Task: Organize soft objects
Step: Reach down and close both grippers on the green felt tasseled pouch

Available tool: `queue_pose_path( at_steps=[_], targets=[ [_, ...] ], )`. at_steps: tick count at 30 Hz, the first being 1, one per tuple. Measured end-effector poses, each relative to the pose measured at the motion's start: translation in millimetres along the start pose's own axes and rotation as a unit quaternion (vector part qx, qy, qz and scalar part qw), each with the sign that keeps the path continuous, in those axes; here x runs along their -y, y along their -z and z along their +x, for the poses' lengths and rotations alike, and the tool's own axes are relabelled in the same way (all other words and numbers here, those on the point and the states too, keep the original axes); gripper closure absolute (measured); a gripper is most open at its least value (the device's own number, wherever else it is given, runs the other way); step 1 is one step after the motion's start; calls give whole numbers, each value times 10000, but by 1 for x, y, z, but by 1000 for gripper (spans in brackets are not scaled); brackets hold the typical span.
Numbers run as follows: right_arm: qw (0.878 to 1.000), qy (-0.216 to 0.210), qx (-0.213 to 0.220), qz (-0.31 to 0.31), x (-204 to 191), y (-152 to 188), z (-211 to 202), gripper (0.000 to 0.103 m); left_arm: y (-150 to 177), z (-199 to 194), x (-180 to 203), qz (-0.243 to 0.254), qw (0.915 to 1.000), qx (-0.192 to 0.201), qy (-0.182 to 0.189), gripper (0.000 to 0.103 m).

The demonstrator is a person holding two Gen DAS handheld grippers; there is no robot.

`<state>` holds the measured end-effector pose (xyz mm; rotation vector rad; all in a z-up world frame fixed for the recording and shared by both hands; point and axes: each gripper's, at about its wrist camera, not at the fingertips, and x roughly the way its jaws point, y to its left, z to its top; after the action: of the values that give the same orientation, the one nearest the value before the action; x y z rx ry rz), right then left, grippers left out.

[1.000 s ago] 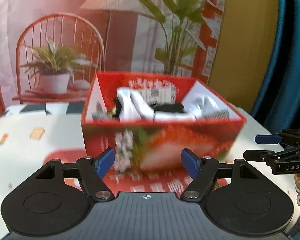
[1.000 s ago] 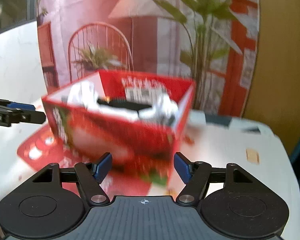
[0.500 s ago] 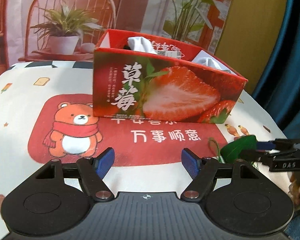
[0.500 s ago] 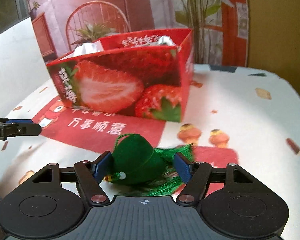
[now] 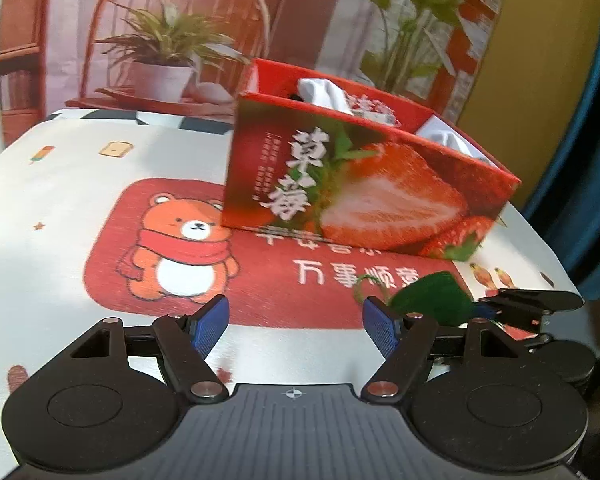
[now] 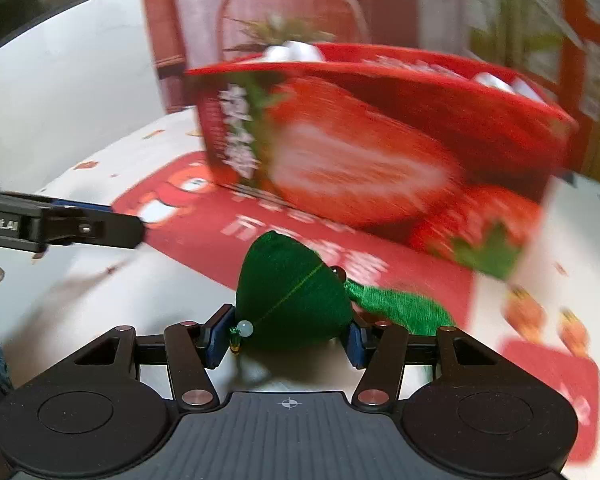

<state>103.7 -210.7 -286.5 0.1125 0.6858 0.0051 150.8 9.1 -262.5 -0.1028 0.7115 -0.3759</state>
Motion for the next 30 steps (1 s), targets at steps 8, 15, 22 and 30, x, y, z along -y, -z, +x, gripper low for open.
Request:
queue_pose_path(
  at_steps=[8,15,22,30],
  targets=[
    [9997,-161,58,-174,-21,-6,13,49,0,-4,-9,-267,9996,63,-71,27],
    [9973,79,524,505,3,9,-12,40,5,4,2,-117,9999,-33,54,29],
    [9952,288,782,515,10,16,-28,34,9,8,3,-164,9997,-147,66,34],
    [9951,246,753,586,14,16,-22,40,2,16,11,-167,9994,-249,158,35]
  ],
)
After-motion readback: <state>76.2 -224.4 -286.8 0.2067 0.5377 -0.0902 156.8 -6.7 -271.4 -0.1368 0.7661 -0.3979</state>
